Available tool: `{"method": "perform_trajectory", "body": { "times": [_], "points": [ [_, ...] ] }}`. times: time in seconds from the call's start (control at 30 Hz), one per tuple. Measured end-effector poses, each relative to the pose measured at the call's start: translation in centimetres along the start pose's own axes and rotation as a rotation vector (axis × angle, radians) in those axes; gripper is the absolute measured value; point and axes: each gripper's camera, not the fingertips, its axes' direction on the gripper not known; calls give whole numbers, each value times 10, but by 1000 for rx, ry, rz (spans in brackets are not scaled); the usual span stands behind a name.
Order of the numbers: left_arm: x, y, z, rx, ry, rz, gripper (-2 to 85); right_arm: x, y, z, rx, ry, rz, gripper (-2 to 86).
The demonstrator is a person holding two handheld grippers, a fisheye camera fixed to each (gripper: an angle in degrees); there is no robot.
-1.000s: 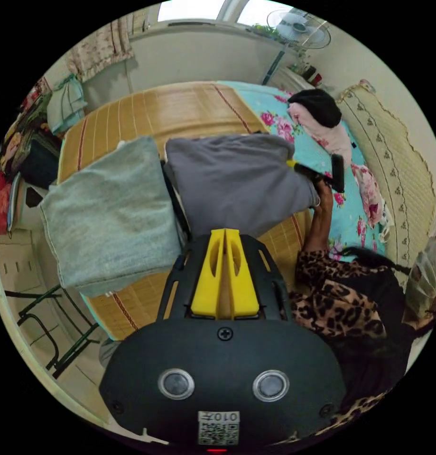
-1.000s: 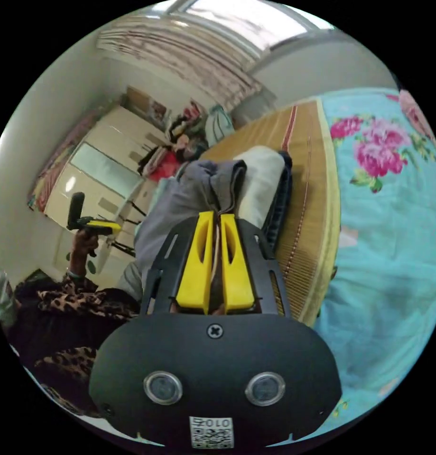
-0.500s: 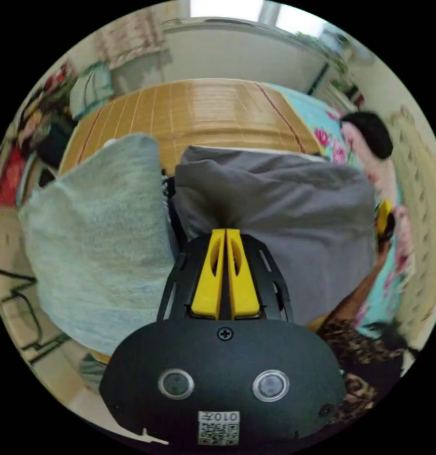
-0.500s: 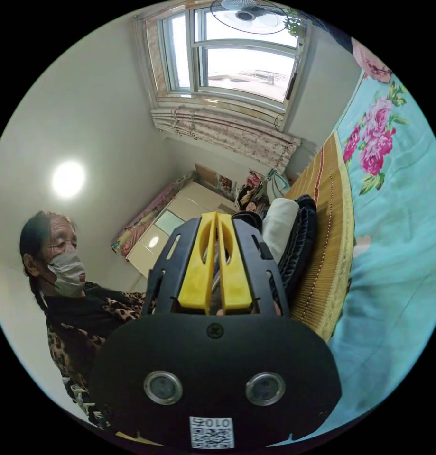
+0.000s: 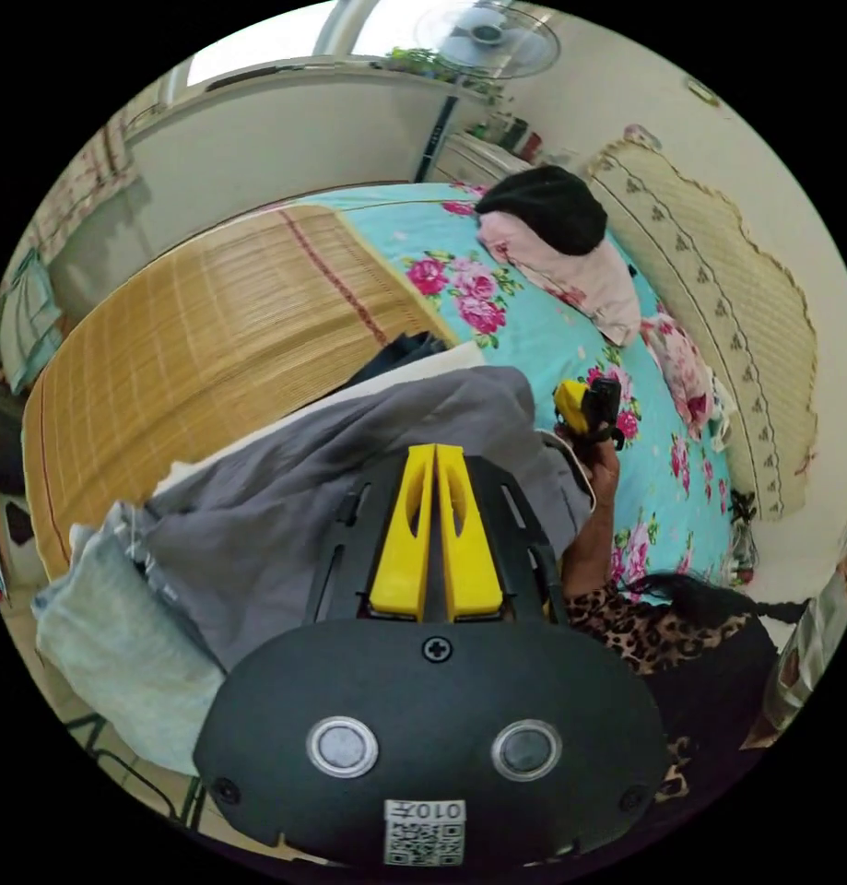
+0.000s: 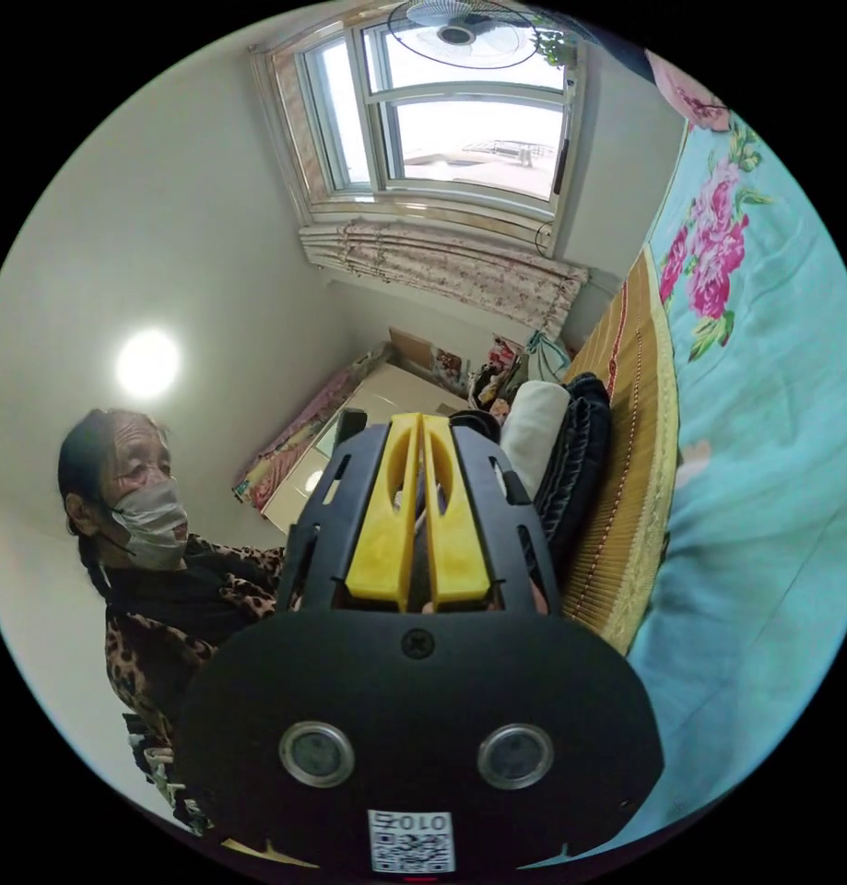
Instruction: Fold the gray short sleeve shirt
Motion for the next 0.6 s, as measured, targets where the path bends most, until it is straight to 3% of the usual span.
{"method": "perform_trajectory", "body": {
  "times": [0.23, 0.37, 0.6],
  "points": [
    [2, -74, 81, -124, -146, 45, -3, 25, -8, -18, 31, -17, 69, 26],
    [-25, -83, 101, -144, -77, -49, -3, 39, -11, -20, 35, -44, 94, 25],
    [-26, -36, 58, 102, 20, 11, -2, 53, -11, -24, 111, -59, 46, 24]
  ]
}}
